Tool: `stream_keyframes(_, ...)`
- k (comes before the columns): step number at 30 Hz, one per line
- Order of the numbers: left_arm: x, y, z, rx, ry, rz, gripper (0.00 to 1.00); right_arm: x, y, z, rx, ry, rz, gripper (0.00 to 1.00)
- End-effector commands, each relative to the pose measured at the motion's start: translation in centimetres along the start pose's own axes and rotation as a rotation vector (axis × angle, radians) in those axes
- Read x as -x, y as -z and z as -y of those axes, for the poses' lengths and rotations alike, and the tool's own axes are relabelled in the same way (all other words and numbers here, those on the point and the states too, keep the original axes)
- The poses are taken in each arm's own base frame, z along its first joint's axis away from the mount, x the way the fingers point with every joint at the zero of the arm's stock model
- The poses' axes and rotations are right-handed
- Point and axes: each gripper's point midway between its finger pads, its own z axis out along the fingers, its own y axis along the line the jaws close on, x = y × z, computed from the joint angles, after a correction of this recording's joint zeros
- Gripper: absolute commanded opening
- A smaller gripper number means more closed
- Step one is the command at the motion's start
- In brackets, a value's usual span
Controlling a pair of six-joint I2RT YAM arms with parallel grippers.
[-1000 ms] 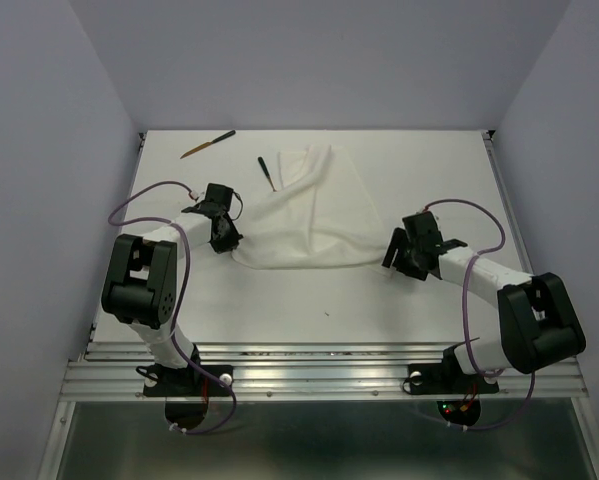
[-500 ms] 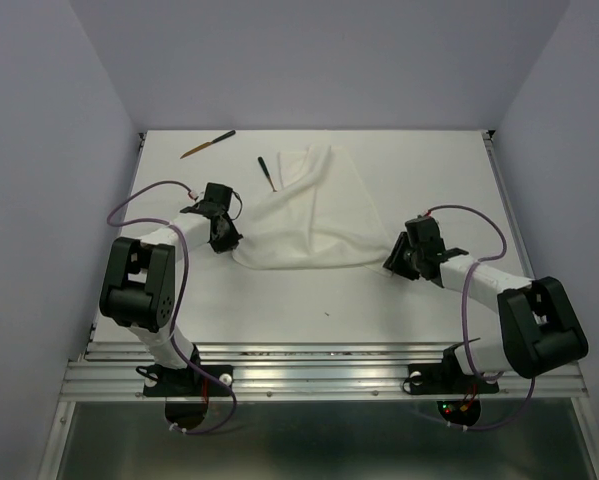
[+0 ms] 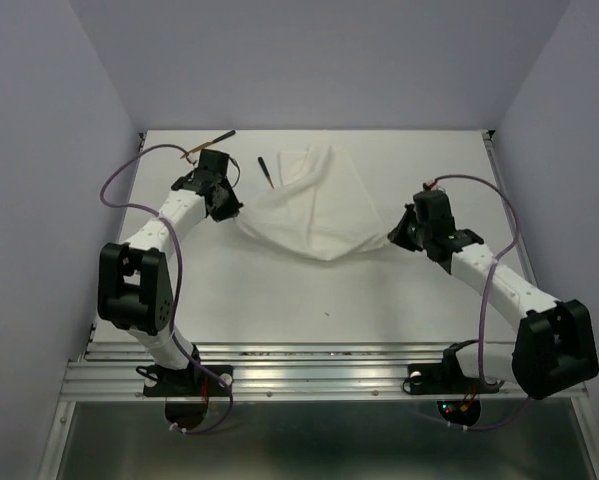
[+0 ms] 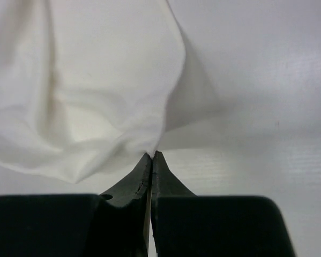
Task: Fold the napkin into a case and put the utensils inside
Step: Flatten out the crumpled napkin at the center of the board.
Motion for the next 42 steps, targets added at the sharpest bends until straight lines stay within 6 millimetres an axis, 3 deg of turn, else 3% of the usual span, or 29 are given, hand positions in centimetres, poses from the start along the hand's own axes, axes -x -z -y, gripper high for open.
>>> stream_keyframes(1, 8.4, 9.6, 4.8, -0.163, -0.051, 0.237, 0.00, 11.3, 6.9, -4.5, 0.036, 0.108, 0.330, 0.01)
stream_keyframes(2, 9.6, 11.2, 5.5, -0.185, -0.056, 0.270, 0.00, 12.8, 8.1, -5.1, 0.040, 0.119, 0.371, 0.01)
stream_keyframes(3, 12.2, 14.6, 6.9, -0.231, -0.058, 0.342, 0.00, 15.7, 10.7, -6.5, 0.055, 0.138, 0.451, 0.01)
stream_keyframes(4, 13.5, 16.5, 7.5, -0.254, -0.068, 0.386, 0.00, 17.1, 12.4, -7.2, 0.069, 0.142, 0.498, 0.01)
stream_keyframes(5, 16.1, 20.6, 8.7, -0.303, -0.060, 0.483, 0.00, 18.4, 13.9, -7.7, 0.072, 0.147, 0.537, 0.01)
stream_keyframes(6, 17.0, 22.4, 8.9, -0.318, -0.057, 0.516, 0.00, 21.0, 16.9, -8.8, 0.084, 0.145, 0.625, 0.01)
stream_keyframes(8, 18.8, 26.9, 9.6, -0.373, -0.036, 0.613, 0.00, 23.1, 20.2, -9.6, 0.097, 0.139, 0.706, 0.01)
stream_keyframes(9, 20.0, 30.6, 10.1, -0.423, -0.022, 0.686, 0.00, 25.0, 23.2, -10.3, 0.110, 0.134, 0.779, 0.01)
stream_keyframes(11, 21.2, 35.4, 10.3, -0.479, -0.005, 0.776, 0.00, 26.3, 25.8, -10.7, 0.119, 0.130, 0.836, 0.01)
stream_keyframes(16, 20.7, 41.8, 9.6, -0.569, -0.006, 0.886, 0.00, 27.9, 32.8, -11.6, 0.197, 0.122, 0.968, 0.01)
stream_keyframes(17, 19.9, 40.9, 9.9, -0.587, -0.030, 0.860, 0.00, 27.9, 33.6, -11.5, 0.205, 0.117, 0.979, 0.01)
stream_keyframes(19, 18.7, 44.5, 10.0, -0.701, -0.049, 0.937, 0.00, 27.8, 36.1, -11.4, 0.232, 0.099, 1.012, 0.01)
stream_keyframes(20, 18.0, 44.2, 10.4, -0.742, -0.063, 0.931, 0.00, 27.6, 38.0, -11.2, 0.256, 0.090, 1.035, 0.01)
stream_keyframes(21, 17.0, 46.0, 9.8, -0.777, -0.065, 0.959, 0.00, 27.3, 38.8, -11.4, 0.280, 0.093, 1.041, 0.01)
stream_keyframes(24, 15.5, 46.6, 9.5, -0.819, -0.078, 0.954, 0.00, 26.5, 41.3, -11.2, 0.329, 0.091, 1.059, 0.01)
stream_keyframes(25, 14.6, 48.2, 8.9, -0.849, -0.078, 0.978, 0.00, 25.9, 42.7, -11.1, 0.359, 0.090, 1.070, 0.01)
stream_keyframes(28, 12.7, 49.3, 8.5, -0.906, -0.089, 0.973, 0.00, 24.7, 44.7, -10.7, 0.403, 0.091, 1.080, 0.01)
stream_keyframes(29, 11.8, 50.6, 8.0, -0.934, -0.087, 0.984, 0.00, 24.1, 46.2, -10.2, 0.423, 0.083, 1.101, 0.01)
stream_keyframes(33, 10.0, 52.2, 7.3, -0.976, -0.103, 0.986, 0.00, 22.4, 48.3, -7.8, 0.403, 0.042, 1.125, 0.01)
stream_keyframes(35, 9.6, 52.3, 7.2, -0.981, -0.109, 0.980, 0.00, 21.8, 48.5, -6.6, 0.368, 0.023, 1.123, 0.01)
stream_keyframes(38, 9.7, 50.0, 7.6, -0.961, -0.098, 0.933, 0.00, 21.5, 46.9, -4.9, 0.277, -0.001, 1.101, 0.01)
stream_keyframes(39, 9.8, 48.2, 7.9, -0.948, -0.084, 0.897, 0.00, 21.3, 46.1, -4.4, 0.245, -0.003, 1.087, 0.01)
stream_keyframes(40, 10.0, 46.7, 8.2, -0.933, -0.078, 0.871, 0.00, 21.3, 44.0, -3.6, 0.181, -0.009, 1.059, 0.01)
stream_keyframes(41, 10.1, 45.4, 8.5, -0.923, -0.073, 0.847, 0.00, 21.4, 44.0, -3.4, 0.167, -0.018, 1.064, 0.01)
stream_keyframes(42, 10.2, 43.0, 8.8, -0.902, -0.067, 0.811, 0.00, 21.3, 41.7, -3.0, 0.120, -0.008, 1.029, 0.01)
